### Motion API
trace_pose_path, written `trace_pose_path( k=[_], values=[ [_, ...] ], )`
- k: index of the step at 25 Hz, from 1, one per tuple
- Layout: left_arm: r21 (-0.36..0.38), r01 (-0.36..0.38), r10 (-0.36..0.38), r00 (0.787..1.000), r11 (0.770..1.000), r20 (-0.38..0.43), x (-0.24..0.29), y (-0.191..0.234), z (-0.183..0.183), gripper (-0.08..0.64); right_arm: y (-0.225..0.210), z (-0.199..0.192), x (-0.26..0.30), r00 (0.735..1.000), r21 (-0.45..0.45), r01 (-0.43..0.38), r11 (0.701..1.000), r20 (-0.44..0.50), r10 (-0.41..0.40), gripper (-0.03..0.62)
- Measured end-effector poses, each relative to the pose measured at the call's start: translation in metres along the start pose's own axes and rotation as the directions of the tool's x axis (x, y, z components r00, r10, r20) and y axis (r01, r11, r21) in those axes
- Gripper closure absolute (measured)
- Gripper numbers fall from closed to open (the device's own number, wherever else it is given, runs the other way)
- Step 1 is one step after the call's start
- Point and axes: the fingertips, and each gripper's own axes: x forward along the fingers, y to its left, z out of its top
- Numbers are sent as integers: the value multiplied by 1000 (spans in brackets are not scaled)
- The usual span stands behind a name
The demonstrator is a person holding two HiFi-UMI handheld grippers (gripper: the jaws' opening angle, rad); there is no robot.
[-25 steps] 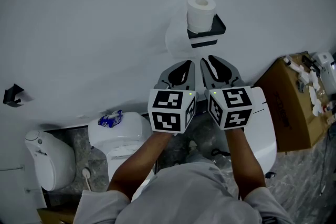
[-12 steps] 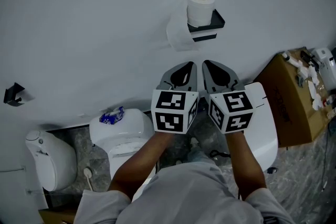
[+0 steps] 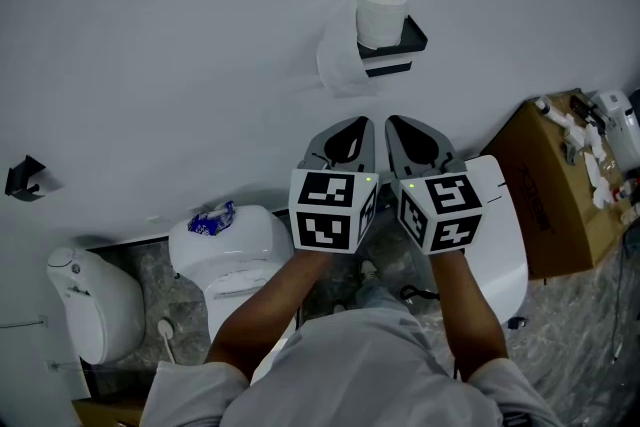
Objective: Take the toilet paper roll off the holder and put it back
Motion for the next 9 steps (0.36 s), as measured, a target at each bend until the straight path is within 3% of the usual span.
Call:
trace_pose_path(
  k=[9],
  values=[
    [6, 12, -12, 1000, 1000, -1, -2, -6, -1, 557, 1, -1, -4, 1000, -1, 4, 1000, -1, -4, 589]
  ],
)
